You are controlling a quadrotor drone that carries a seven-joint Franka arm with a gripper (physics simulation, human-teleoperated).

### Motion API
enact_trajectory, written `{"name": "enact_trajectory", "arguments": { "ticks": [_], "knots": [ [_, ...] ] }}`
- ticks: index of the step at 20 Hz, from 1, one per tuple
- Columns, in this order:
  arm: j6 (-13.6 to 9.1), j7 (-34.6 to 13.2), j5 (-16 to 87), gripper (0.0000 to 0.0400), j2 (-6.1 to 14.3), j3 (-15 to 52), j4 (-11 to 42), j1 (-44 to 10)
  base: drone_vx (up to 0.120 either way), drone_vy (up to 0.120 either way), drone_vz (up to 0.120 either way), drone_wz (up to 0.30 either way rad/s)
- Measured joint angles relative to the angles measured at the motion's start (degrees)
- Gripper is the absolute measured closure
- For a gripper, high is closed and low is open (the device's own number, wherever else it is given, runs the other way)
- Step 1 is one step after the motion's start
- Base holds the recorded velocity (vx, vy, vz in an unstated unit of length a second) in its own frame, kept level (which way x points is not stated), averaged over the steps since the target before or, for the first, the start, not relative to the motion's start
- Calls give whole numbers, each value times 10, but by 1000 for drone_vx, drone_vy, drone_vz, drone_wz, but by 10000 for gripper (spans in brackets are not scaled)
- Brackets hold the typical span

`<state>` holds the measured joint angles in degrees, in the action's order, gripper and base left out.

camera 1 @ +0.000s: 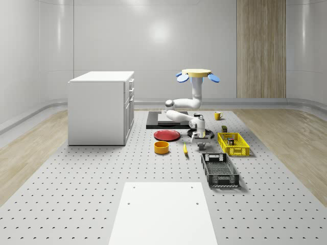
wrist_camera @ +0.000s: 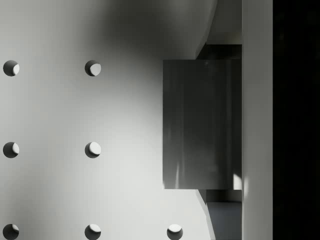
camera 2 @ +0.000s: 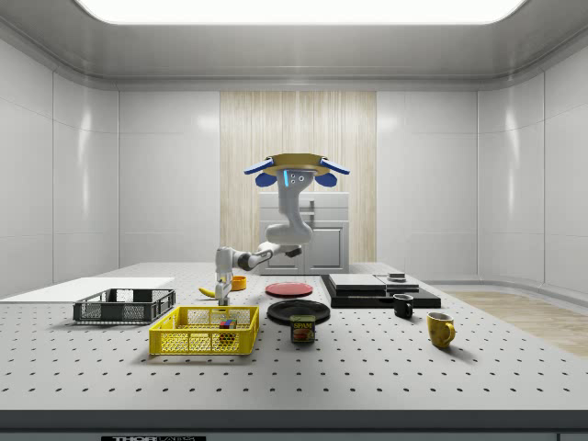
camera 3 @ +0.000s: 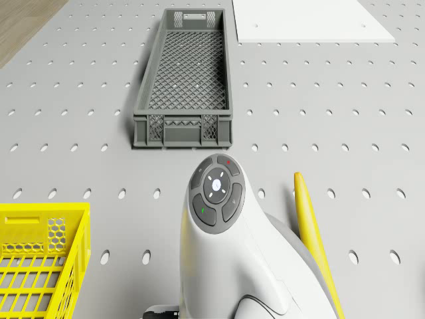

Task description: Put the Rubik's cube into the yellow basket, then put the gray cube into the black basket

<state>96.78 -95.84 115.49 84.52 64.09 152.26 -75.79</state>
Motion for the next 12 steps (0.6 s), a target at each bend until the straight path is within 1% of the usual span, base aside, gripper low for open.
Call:
{"name": "enact_trajectory", "arguments": {
  "ticks": [4,7,8,12],
  "knots": [
    [-1,0,0,148,-1,0,0,1,0,0,0,0],
    [-7,0,-9,149,0,10,5,3,0,0,0,0],
    [-9,0,-13,149,0,15,8,5,0,0,40,0],
    [-20,0,-32,150,3,36,18,9,0,0,120,0]
  ]
}}
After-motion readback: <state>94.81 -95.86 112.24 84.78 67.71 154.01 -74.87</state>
